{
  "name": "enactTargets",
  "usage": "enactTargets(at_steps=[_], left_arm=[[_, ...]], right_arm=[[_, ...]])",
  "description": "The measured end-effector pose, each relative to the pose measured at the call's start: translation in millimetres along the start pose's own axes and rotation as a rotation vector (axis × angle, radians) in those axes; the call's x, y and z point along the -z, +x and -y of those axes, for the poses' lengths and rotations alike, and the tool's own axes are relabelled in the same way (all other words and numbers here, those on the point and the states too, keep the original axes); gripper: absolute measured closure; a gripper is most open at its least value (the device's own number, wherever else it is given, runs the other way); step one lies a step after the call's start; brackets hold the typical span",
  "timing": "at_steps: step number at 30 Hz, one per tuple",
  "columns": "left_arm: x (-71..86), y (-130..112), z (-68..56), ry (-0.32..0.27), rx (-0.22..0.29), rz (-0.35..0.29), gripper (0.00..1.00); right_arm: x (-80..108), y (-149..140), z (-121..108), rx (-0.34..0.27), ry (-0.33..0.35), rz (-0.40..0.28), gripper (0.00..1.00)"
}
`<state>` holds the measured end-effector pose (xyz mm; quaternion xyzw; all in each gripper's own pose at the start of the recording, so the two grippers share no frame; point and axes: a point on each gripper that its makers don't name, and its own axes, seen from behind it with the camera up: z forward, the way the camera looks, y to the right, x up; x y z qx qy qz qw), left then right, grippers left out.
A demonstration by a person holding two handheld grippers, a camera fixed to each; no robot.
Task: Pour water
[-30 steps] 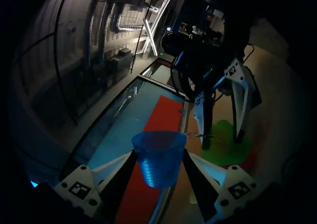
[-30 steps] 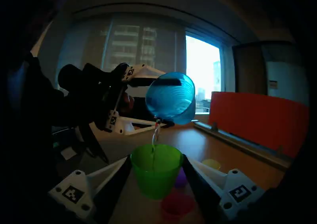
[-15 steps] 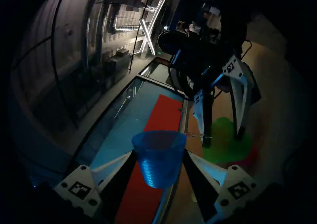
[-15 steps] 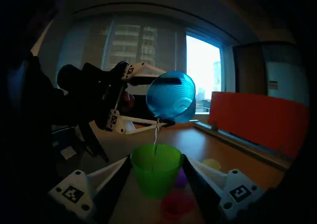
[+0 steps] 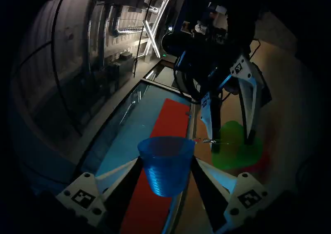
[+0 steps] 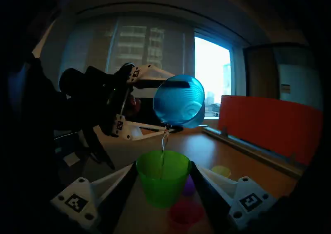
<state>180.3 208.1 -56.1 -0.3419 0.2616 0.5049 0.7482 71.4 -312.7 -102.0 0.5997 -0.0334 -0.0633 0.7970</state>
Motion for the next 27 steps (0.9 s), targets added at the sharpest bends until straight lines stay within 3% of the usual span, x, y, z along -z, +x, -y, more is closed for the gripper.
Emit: enactTargets(at_steps=[27], left_arm=[[0.3, 6.0, -0.2, 0.002, -0.075, -0.009, 0.18]], right_arm=[[2.7, -2.9, -0.2, 0.007, -0.002, 0.008, 0.08]])
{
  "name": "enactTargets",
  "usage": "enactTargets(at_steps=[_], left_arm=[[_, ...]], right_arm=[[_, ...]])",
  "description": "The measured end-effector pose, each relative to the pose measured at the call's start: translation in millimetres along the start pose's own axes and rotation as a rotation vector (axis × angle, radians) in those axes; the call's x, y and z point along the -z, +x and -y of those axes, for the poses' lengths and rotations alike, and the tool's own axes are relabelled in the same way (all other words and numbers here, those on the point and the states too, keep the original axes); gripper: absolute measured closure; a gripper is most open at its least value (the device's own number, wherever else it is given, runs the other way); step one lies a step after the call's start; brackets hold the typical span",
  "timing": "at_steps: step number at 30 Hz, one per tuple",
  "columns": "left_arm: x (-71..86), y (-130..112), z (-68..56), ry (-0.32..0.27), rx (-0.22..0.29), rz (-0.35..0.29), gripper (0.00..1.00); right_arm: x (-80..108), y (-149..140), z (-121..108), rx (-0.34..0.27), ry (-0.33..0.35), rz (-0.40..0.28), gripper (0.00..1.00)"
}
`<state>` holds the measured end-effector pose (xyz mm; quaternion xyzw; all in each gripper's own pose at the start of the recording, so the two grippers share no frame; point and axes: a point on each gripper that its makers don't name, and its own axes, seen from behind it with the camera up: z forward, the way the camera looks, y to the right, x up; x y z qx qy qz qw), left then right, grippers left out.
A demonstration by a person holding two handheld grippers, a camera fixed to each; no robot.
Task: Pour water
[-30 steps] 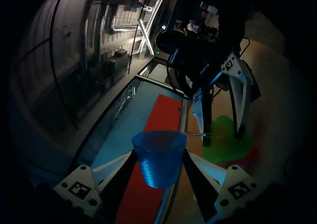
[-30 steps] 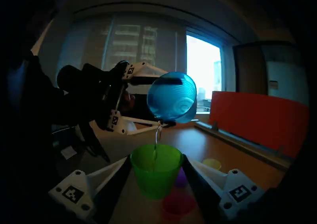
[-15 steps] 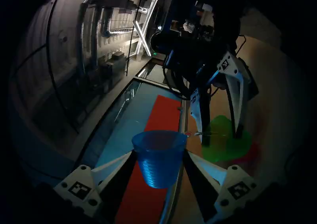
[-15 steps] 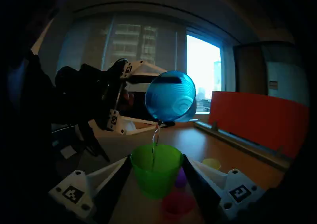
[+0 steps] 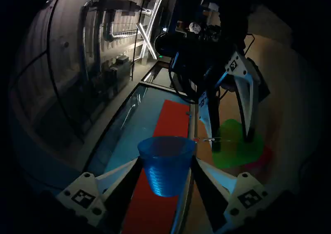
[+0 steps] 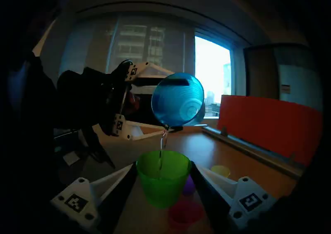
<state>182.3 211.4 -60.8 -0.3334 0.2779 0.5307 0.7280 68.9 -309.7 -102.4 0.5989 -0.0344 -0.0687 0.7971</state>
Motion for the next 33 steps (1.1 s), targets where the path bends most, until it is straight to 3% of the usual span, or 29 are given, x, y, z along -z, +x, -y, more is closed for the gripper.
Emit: enactTargets(at_steps=[33], left_arm=[[4.3, 0.3, 0.6, -0.003, -0.104, 0.009, 0.18]], right_arm=[[-1.1, -2.3, -1.6, 0.005, -0.005, 0.010, 0.08]])
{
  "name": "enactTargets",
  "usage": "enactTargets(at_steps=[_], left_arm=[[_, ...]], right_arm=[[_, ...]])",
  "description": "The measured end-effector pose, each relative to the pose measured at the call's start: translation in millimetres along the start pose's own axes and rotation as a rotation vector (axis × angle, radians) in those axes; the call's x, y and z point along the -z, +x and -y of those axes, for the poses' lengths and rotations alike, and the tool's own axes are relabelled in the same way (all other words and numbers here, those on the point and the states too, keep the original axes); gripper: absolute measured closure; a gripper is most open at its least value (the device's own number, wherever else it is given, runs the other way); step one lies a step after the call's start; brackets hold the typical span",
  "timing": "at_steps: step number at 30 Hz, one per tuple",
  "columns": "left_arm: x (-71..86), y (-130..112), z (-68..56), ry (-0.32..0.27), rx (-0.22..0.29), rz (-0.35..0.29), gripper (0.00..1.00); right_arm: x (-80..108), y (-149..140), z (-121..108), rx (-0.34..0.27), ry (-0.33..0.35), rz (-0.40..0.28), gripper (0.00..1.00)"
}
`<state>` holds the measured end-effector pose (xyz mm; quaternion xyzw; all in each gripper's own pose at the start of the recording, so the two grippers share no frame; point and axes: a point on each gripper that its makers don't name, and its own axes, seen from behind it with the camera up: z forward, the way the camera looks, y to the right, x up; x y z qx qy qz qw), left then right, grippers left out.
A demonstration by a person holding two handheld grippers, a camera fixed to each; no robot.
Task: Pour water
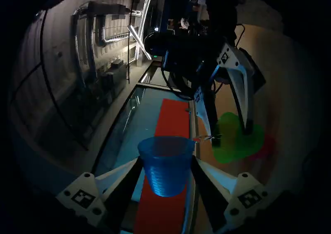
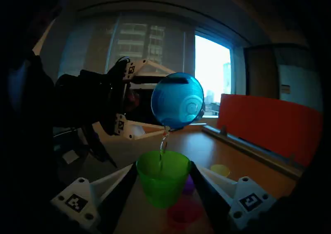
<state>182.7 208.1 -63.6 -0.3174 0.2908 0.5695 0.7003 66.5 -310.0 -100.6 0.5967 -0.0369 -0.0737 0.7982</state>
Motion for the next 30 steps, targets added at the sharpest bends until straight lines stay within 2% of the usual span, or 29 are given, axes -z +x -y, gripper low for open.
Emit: enactTargets(at_steps=[23, 30], left_arm=[[-1.1, 0.5, -0.4, -0.002, -0.076, 0.006, 0.18], [-2.1, 1.6, 3.5, 0.007, -0.087, 0.003, 0.18]], right_arm=[[1.3, -2.9, -0.3, 0.001, -0.002, 0.001, 0.08], [2.2, -2.1, -0.6, 0.003, -0.004, 0.001, 0.08]])
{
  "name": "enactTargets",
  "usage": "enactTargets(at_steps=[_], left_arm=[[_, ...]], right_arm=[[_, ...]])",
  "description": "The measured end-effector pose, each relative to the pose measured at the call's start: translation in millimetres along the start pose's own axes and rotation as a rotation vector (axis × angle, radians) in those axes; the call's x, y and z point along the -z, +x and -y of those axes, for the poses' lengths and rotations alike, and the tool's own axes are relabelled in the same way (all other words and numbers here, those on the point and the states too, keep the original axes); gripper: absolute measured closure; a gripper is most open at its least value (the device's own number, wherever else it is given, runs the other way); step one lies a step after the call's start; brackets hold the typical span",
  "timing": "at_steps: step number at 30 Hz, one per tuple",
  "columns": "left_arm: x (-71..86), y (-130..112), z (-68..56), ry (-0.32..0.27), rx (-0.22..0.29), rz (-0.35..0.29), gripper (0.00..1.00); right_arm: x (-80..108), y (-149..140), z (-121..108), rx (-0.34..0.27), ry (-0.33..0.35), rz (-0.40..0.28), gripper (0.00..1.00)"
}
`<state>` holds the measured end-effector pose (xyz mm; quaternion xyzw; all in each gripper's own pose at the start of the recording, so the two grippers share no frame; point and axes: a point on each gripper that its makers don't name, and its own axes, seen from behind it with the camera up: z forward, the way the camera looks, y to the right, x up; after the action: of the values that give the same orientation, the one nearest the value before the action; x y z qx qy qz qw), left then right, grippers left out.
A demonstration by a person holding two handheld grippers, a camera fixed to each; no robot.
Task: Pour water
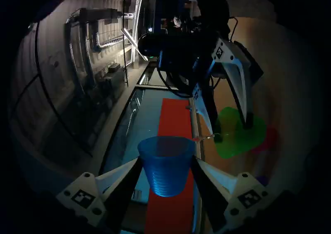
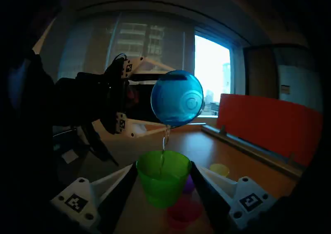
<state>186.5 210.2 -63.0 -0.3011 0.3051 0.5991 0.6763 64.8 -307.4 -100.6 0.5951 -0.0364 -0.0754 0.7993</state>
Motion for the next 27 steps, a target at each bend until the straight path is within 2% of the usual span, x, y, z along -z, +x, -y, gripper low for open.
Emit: enactTargets(at_steps=[27], left_arm=[[-3.6, 1.3, 4.2, 0.006, -0.062, -0.007, 0.18]], right_arm=[[-0.3, 0.5, -0.3, 0.004, -0.003, -0.003, 0.08]])
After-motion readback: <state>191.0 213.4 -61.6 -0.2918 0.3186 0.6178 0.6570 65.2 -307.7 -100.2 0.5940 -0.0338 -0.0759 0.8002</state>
